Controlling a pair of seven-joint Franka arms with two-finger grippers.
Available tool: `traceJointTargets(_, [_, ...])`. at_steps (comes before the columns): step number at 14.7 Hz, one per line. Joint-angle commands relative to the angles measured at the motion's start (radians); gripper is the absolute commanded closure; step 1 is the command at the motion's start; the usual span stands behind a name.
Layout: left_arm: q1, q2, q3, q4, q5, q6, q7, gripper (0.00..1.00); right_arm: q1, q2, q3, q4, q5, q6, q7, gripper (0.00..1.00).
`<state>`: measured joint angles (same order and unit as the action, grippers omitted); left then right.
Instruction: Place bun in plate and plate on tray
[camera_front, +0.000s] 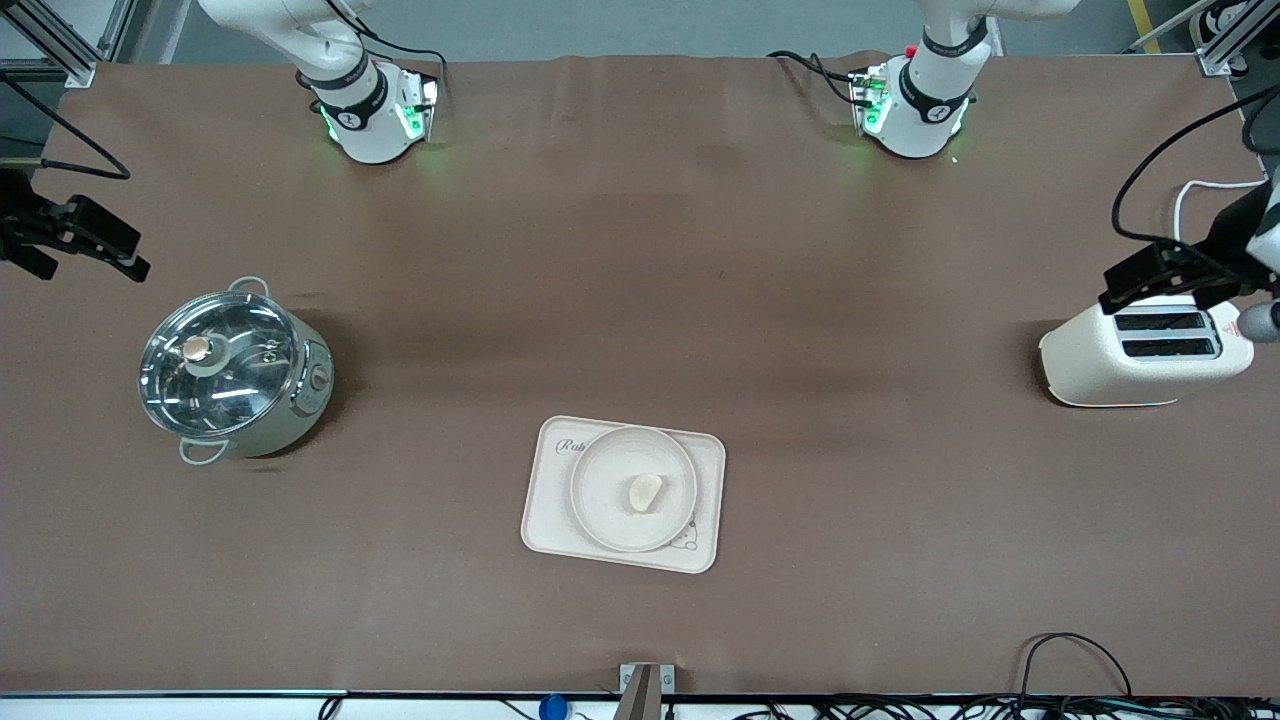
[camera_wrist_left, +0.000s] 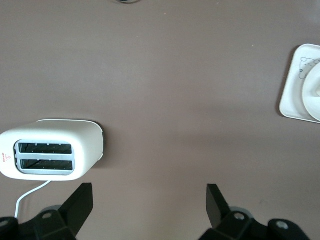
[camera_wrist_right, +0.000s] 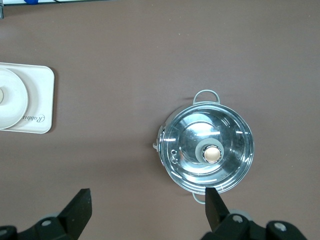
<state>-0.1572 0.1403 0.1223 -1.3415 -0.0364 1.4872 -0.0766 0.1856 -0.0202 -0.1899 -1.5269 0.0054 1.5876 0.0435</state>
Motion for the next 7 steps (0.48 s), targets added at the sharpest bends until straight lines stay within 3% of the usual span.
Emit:
traceJointTargets(1, [0.099, -0.088, -0.096, -0.088, 0.000, -0.007, 0.001, 0.00, -0.011, 0.003, 0.009, 0.014, -0.019, -0.014, -0.001, 0.00])
traceJointTargets(4, [0.169, -0.105, -0.171, -0.100, 0.001, -0.007, 0.001, 0.00, -0.011, 0.003, 0.007, 0.016, -0.019, -0.014, -0.001, 0.00])
traceJointTargets(7, [0.168, -0.105, -0.179, -0.100, 0.006, -0.008, -0.006, 0.00, -0.009, 0.003, 0.009, 0.016, -0.019, -0.012, -0.001, 0.00])
